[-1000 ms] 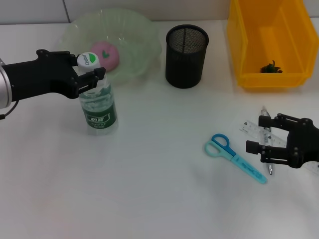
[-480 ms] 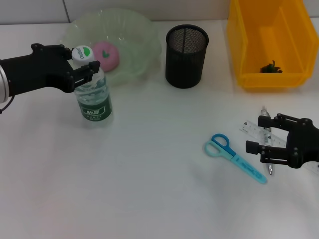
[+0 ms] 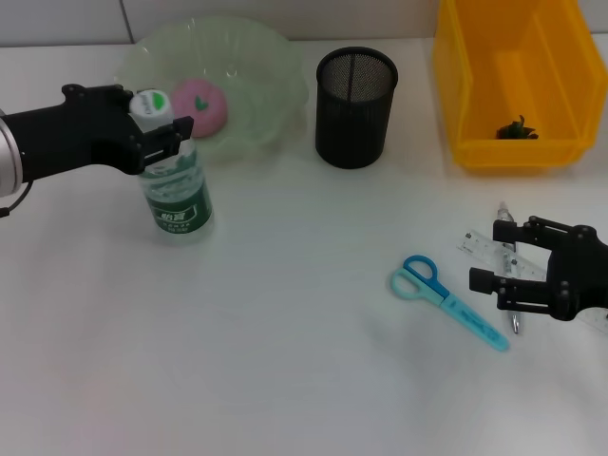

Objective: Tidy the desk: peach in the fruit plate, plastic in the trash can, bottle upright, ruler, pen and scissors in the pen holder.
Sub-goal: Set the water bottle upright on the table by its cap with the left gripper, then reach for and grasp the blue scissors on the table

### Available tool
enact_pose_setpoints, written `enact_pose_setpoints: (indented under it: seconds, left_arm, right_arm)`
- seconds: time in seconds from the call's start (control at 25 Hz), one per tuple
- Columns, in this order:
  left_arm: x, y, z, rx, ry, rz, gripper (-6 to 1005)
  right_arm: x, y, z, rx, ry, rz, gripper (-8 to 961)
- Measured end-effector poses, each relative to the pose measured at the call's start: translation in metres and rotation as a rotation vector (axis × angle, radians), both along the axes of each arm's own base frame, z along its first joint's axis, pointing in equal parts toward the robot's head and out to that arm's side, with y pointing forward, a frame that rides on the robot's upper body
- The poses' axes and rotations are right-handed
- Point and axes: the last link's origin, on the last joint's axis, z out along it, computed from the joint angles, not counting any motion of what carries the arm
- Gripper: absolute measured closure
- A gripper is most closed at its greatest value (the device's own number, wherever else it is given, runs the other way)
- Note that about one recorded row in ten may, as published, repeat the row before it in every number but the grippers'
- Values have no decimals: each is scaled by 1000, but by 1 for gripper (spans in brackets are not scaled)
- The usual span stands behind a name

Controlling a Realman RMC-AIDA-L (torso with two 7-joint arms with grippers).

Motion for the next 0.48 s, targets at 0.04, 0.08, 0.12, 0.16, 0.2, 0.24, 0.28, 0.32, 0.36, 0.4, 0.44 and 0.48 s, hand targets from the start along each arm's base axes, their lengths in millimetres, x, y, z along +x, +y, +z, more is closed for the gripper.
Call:
enact_pose_setpoints:
  seconds: [0.04, 0.08, 0.12, 0.16, 0.2, 0.24, 0.28, 0.32, 0.36, 0.4, 0.44, 0.48]
  left_arm:
    - [0, 0, 0, 0, 0, 0, 413]
    - [0, 1, 1, 6, -4, 2, 411]
    - [1, 1, 2, 13, -15, -1, 409]
    - [1, 1, 2, 14, -17, -3, 407]
    - [1, 1, 2, 14, -17, -3, 404]
    - [2, 1, 3, 17, -21, -6, 402]
    - [2, 1, 3, 17, -21, -6, 366]
    - [7, 0, 16, 56, -20, -25, 331]
    - [7, 0, 16, 56, -20, -25, 296]
    - [8, 0, 20, 69, -20, -30, 260]
    - [8, 0, 20, 69, -20, -30, 225]
    - [11, -4, 26, 89, -25, -42, 189]
  right_arm:
    - [0, 0, 0, 1, 0, 0, 113]
    - [0, 0, 0, 1, 0, -1, 113]
    - [0, 0, 0, 1, 0, -1, 113]
    - [0, 0, 0, 2, 1, -2, 113]
    - [0, 0, 1, 1, 2, -5, 113]
    - [0, 0, 1, 1, 2, -5, 113]
    - [0, 0, 1, 2, 4, -6, 113]
    - [-2, 2, 5, 4, 6, -10, 113]
    - [-2, 2, 5, 4, 6, -10, 114]
    - [-3, 2, 7, 4, 8, -12, 114]
    - [-5, 3, 11, 3, 13, -14, 114]
    - [-8, 3, 15, 1, 21, -16, 114]
